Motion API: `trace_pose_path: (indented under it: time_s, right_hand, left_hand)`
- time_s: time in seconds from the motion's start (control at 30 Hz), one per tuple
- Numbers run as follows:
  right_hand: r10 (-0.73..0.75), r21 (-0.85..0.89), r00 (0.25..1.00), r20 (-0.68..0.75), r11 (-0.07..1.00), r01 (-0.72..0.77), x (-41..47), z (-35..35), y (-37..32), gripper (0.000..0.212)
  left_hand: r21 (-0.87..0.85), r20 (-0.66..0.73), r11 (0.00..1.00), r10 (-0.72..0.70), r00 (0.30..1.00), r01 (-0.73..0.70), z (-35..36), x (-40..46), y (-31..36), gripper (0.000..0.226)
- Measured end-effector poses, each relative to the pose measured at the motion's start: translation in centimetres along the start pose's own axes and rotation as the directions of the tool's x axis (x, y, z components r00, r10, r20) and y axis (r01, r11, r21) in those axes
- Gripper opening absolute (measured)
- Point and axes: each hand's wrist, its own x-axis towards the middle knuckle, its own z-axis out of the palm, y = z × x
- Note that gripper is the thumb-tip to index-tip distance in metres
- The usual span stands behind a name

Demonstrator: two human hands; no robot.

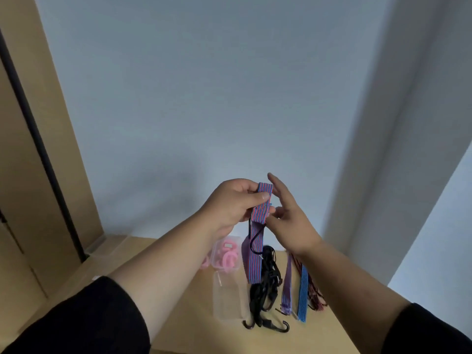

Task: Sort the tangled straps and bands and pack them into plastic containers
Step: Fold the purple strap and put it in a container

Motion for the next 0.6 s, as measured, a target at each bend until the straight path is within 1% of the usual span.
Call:
trace_pose_path:
  time_s: [0.07, 0.13, 0.17, 0.23, 0.27, 0.33, 0.4, 0.43, 0.5, 0.6]
  right_hand:
    - [-0.025, 0.106, 0.999, 0.031, 0.994, 0.022, 0.3, -0.1, 0.1, 0.074]
    - [0.001, 0.200, 1.000, -0.004, 0.980, 0.000, 0.6, 0.0, -0.1, 0.049]
    - [0.023, 0.197, 0.999, -0.033, 0.980, -0.016, 0.8, 0.0, -0.4, 0.037]
    - [0.040, 0.069, 0.993, -0.111, 0.997, -0.032, 1.3, 0.1, -0.5, 0.025]
    - [0.062, 0.015, 0.986, -0.152, 0.998, -0.061, 1.6, 0.0, -0.4, 0.023]
    - [0.131, 0.006, 0.969, -0.208, 0.991, -0.132, 1.9, 0.1, -0.4, 0.020]
    - [0.162, -0.032, 0.959, -0.234, 0.984, -0.174, 2.1, 0.3, -0.3, 0.020]
    - [0.170, -0.069, 0.954, -0.245, 0.979, -0.192, 2.2, 0.4, -0.2, 0.021]
    - [0.165, -0.149, 0.950, -0.266, 0.966, -0.209, 2.6, 0.4, -0.2, 0.027]
    - [0.140, -0.242, 0.954, -0.266, 0.948, -0.207, 3.3, 0.2, -0.6, 0.028]
  left_hand:
    - [0.005, 0.015, 1.000, -0.019, 1.000, 0.019, 0.2, 0.0, -0.1, 0.007]
    - [0.002, 0.037, 0.999, -0.041, 0.998, 0.041, 0.1, 0.0, -0.3, 0.006]
    - [-0.007, 0.047, 0.999, -0.051, 0.998, 0.052, 0.1, -0.1, -0.3, 0.006]
    - [-0.032, 0.052, 0.997, -0.071, 0.996, 0.072, -0.2, -0.3, -0.6, 0.008]
    - [-0.037, 0.050, 0.996, -0.082, 0.995, 0.084, -0.4, -0.4, -0.7, 0.012]
    - [-0.026, 0.058, 0.994, -0.100, 0.993, 0.102, -1.0, -0.8, -1.1, 0.025]
    - [-0.002, 0.092, 0.995, -0.099, 0.991, 0.100, -1.9, -1.3, -1.4, 0.034]
    - [0.008, 0.118, 0.996, -0.091, 0.989, 0.091, -2.3, -1.5, -1.3, 0.036]
    - [0.020, 0.171, 0.998, -0.058, 0.984, 0.055, -2.8, -1.8, -0.9, 0.031]
    - [0.012, 0.200, 1.000, 0.022, 0.979, -0.025, -2.8, -1.6, 0.5, 0.027]
